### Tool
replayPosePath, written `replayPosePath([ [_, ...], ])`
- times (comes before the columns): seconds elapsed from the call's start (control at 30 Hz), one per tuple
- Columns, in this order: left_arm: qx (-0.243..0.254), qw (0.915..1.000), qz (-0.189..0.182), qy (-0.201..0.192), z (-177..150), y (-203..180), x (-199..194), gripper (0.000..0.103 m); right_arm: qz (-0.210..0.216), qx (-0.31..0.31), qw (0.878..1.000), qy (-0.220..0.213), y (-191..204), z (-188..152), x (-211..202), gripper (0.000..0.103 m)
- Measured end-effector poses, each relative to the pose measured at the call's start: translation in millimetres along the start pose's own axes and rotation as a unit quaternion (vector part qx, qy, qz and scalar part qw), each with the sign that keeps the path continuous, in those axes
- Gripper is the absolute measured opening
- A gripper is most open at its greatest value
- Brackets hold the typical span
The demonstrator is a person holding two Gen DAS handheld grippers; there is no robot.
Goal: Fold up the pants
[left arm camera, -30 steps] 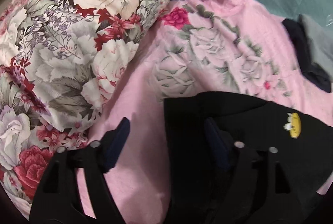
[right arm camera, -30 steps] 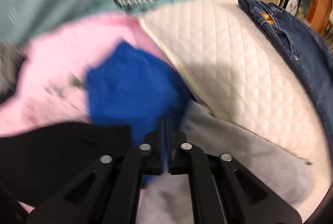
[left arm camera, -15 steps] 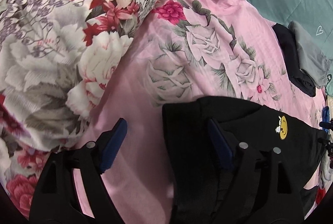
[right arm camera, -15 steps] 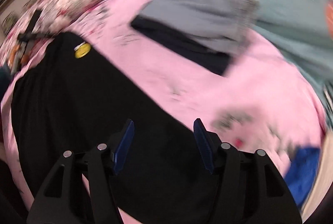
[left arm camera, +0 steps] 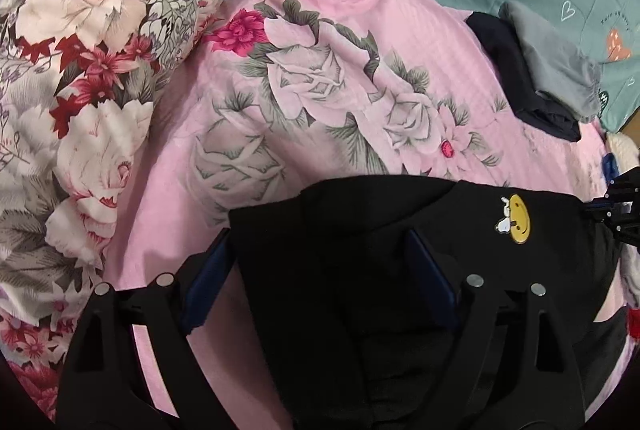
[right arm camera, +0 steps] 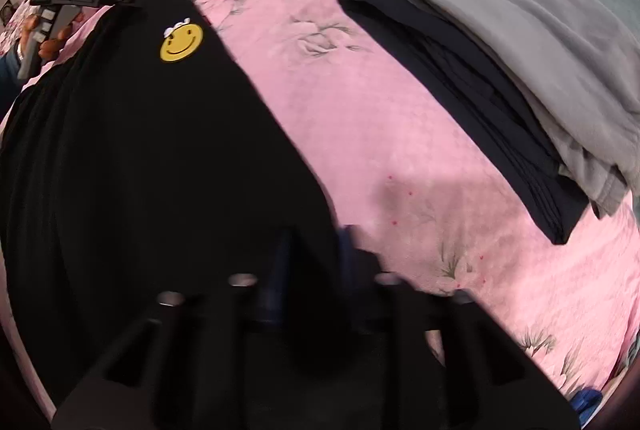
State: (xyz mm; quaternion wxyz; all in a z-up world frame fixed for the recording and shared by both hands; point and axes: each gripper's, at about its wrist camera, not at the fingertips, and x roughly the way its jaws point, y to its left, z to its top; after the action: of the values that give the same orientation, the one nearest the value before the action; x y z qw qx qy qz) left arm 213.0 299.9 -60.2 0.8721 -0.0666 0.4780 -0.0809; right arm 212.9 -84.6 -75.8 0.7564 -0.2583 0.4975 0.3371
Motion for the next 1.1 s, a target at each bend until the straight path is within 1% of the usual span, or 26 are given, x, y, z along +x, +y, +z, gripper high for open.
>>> replayPosePath([
  [0.07,-0.002,1.0,-0.006,-0.001,0,3,-3,0.086,-0.007,-0.012,1.0,-0.002,3,-1,-10,0.004],
  [0.13,0.003,1.0,-0.006,-0.005,-1,5,-6,0.086,-0.019,-0.015,1.0,-0.015,4,0,-24,0.004],
  [0.2,0.005,0.9999,-0.01,-0.004,-1,6,-6,0.086,-0.034,-0.007,0.999,-0.038,-1,1,-44,0.004],
  [0.27,0.008,0.9999,-0.006,-0.004,-1,5,-4,0.087,-0.062,0.013,0.996,-0.055,-16,1,-60,0.004],
  [0.3,0.011,0.9999,-0.003,-0.007,0,3,-3,0.087,-0.074,0.026,0.995,-0.053,-24,0,-61,0.004],
  [0.37,0.012,0.9999,-0.004,-0.008,4,0,-2,0.087,-0.082,0.037,0.995,-0.038,-30,-3,-53,0.004],
  [0.43,0.011,0.9998,-0.011,-0.009,7,1,-1,0.087,-0.088,0.027,0.995,-0.027,-24,-4,-42,0.004],
  [0.53,0.007,0.9998,-0.006,-0.02,11,7,-4,0.087,-0.091,0.021,0.995,-0.015,-18,-3,-26,0.004],
  [0.57,0.0,0.9997,-0.01,-0.024,13,11,-5,0.087,-0.092,0.022,0.995,-0.014,-15,-1,-22,0.004],
  [0.67,-0.028,0.9988,-0.033,-0.023,21,25,-2,0.086,-0.09,0.03,0.995,-0.016,-25,-6,-24,0.004],
  [0.73,-0.025,0.9986,-0.038,-0.026,23,24,0,0.086,-0.087,0.039,0.995,-0.016,-31,-8,-24,0.004],
  [0.87,-0.03,0.9963,-0.078,-0.021,28,21,4,0.085,-0.114,0.047,0.992,0.007,-44,-25,-20,0.004],
  [0.93,-0.025,0.9957,-0.087,-0.018,28,18,5,0.085,-0.109,0.055,0.992,0.001,-47,-31,-20,0.003],
  [1.0,-0.017,0.994,-0.108,-0.009,26,14,7,0.085,-0.103,0.062,0.993,-0.004,-50,-34,-23,0.003],
  [1.03,-0.01,0.9935,-0.113,-0.003,25,12,8,0.085,-0.098,0.064,0.993,-0.008,-51,-35,-26,0.003],
  [1.07,-0.004,0.9935,-0.114,-0.002,24,10,9,0.085,-0.08,0.067,0.994,-0.017,-52,-36,-31,0.005],
  [1.1,0.004,0.9929,-0.119,0.003,23,7,9,0.085,-0.063,0.071,0.995,-0.022,-52,-36,-35,0.01],
])
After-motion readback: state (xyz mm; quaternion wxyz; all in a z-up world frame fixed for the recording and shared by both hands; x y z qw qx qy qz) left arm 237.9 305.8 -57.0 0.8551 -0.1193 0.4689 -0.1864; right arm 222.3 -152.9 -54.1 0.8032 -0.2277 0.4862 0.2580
